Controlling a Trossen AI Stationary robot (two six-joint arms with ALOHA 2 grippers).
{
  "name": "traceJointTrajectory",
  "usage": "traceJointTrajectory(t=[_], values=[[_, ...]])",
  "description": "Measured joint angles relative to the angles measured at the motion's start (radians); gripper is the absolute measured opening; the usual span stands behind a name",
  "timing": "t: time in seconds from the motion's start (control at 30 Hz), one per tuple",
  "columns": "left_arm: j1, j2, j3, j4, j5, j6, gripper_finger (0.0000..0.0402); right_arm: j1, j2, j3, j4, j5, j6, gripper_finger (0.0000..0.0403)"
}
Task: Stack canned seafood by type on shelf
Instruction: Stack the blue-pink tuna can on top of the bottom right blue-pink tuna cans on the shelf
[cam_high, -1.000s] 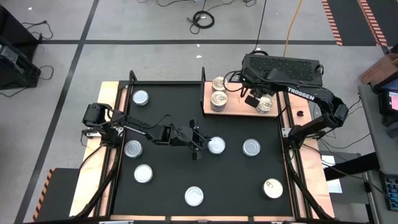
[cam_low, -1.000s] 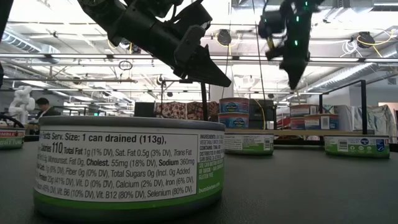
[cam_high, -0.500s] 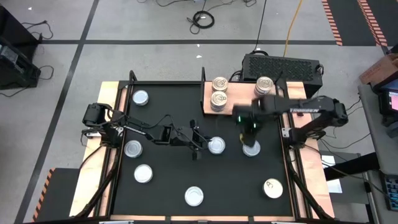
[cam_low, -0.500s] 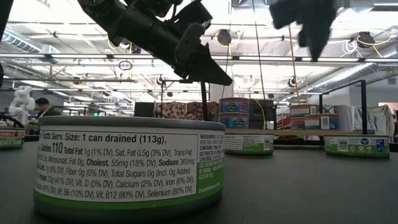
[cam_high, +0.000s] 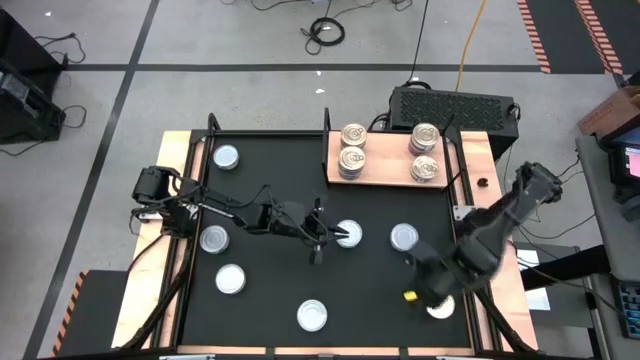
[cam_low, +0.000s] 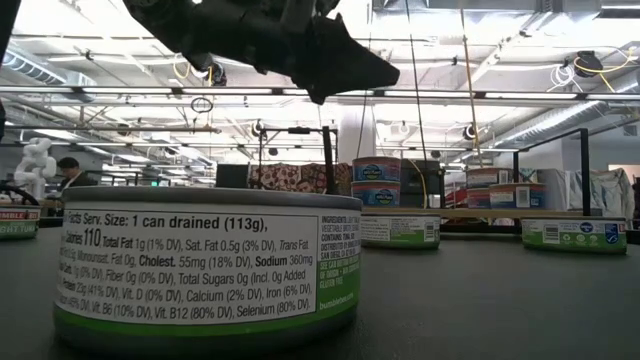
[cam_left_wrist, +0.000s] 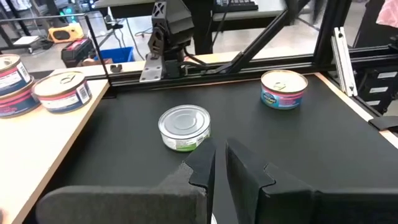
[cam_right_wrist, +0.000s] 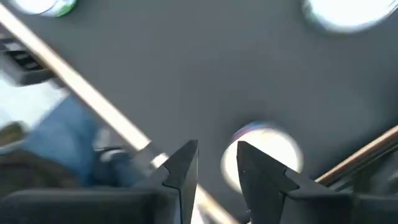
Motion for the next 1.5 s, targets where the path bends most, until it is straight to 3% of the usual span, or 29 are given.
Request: traceJointTrajectory(t=[0.23,0.4,0.83,1.5], values=[[-0.020,0.000,0.000,0.019,0.007,0.020,0.0042,0.146,0.073,0.000,0.100,-0.005,0.130,0.0105],[-0.030,0.001,0.000,0.046,0.009,0.021,0.0042,0.182,0.141,0.000,0.098,-0.076,0.177,0.0105],[-0.030,0.001,0.000,0.057,0.013,0.020,0.0042,0.186,0.319,0.000,0.024,-0.177,0.131,0.0105],[-0.030,0.001,0.000,0.041,0.013,0.019,0.0042,0.186,0.434,0.000,0.013,-0.172,0.040,0.0105]])
